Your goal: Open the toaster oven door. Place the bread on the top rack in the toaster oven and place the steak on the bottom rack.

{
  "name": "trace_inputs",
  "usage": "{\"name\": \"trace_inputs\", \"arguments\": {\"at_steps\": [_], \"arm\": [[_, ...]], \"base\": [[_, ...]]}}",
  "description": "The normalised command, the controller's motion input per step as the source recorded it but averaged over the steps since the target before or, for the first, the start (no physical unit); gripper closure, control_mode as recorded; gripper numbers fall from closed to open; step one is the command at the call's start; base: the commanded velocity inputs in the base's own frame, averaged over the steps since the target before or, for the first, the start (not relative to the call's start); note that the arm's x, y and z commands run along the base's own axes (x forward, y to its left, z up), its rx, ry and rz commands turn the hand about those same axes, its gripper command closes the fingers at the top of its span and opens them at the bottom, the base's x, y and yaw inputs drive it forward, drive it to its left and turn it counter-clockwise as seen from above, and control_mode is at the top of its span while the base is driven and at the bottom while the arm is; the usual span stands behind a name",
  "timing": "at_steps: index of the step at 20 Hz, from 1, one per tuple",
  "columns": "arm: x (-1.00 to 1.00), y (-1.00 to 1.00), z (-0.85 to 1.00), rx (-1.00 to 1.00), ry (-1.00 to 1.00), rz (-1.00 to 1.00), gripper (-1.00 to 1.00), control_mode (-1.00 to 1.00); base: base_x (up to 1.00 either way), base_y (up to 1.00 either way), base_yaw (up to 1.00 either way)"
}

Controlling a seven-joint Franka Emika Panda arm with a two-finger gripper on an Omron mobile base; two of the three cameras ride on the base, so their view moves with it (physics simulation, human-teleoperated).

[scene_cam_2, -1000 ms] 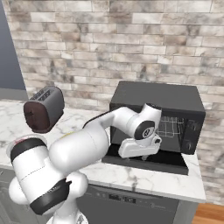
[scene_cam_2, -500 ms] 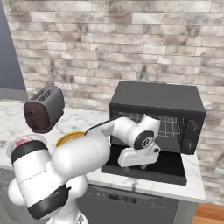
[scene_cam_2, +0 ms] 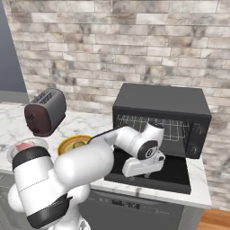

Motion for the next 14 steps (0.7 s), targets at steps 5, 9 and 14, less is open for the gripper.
{"name": "trace_inputs", "arguments": {"at_steps": [5, 9, 14], "arm": [[-0.23, 0.00, -0.40, 0.01, 0.00, -0.01, -1.00, -1.00], [-0.15, 0.00, 0.19, 0.15, -0.02, -0.03, -1.00, -1.00], [-0.02, 0.00, 0.47, 0.10, -0.06, -0.08, -1.00, -1.00]], "base": [[0.00, 0.00, 0.00], [0.00, 0.00, 0.00], [0.00, 0.00, 0.00]]}}
